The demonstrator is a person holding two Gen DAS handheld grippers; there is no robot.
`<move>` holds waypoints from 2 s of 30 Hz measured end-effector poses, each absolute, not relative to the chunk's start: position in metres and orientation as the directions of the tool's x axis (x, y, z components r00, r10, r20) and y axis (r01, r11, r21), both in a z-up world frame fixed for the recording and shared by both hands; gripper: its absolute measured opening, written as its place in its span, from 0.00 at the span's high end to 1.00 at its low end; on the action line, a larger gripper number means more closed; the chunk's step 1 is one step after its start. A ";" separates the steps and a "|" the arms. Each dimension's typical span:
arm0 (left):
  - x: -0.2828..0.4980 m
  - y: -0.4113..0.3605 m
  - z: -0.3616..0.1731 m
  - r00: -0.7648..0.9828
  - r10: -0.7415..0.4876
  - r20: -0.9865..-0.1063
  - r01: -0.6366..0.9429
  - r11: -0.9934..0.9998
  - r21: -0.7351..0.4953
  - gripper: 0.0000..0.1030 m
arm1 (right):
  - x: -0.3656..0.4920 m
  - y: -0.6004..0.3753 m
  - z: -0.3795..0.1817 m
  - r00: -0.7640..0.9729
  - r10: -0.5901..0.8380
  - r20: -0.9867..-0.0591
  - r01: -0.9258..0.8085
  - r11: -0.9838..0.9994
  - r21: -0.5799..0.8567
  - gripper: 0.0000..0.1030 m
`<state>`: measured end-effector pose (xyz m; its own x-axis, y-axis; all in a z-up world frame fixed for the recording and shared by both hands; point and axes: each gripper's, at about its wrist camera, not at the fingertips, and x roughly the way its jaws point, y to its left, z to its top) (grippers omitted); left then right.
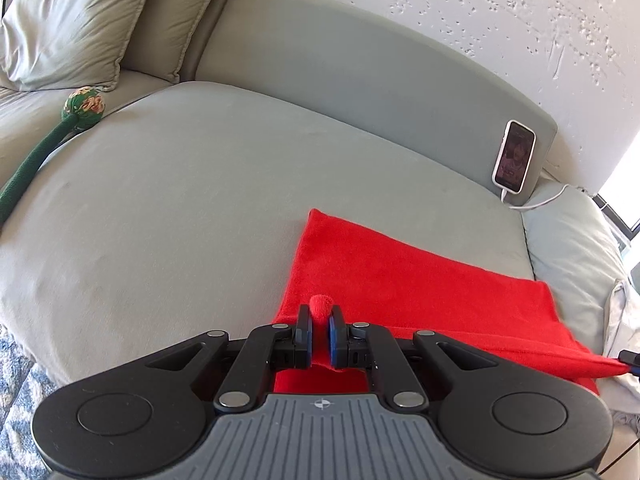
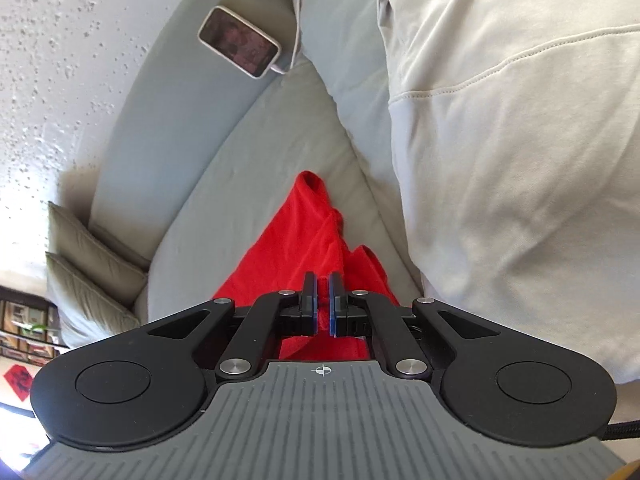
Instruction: Fold clothes
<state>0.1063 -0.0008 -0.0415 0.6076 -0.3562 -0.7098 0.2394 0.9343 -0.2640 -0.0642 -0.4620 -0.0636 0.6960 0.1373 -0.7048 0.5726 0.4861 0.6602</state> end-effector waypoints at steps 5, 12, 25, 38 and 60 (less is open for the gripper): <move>0.093 -0.005 -0.051 0.600 -0.317 -0.735 0.246 0.947 -0.208 0.94 | -0.075 -0.456 -0.062 0.680 0.107 -0.725 0.575 0.535 0.619 0.95; 0.087 -0.017 -0.069 0.605 -0.249 -0.756 0.279 0.956 -0.092 0.90 | -0.078 -0.443 -0.073 0.607 0.070 -0.792 0.597 0.618 0.512 0.95; 0.066 -0.003 -0.006 0.722 -0.302 -0.623 0.177 0.950 -0.256 0.68 | -0.079 -0.423 -0.024 0.613 0.071 -0.787 0.502 0.734 0.457 0.62; 0.072 -0.057 -0.062 0.278 -0.405 -0.871 0.546 0.813 -0.204 0.74 | -0.014 -0.385 -0.079 0.329 0.297 -0.896 0.445 0.789 0.425 0.64; 0.035 -0.081 -0.072 0.504 -0.229 -0.833 0.468 0.883 0.041 0.58 | -0.016 -0.295 -0.067 0.474 0.133 -0.871 0.281 0.914 0.292 0.69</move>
<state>0.0346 -0.0810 -0.0718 0.5038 -0.2287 -0.8330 0.4681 0.8827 0.0408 -0.0164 -0.2947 -0.0666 0.4737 0.1327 -0.8706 0.2810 0.9141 0.2922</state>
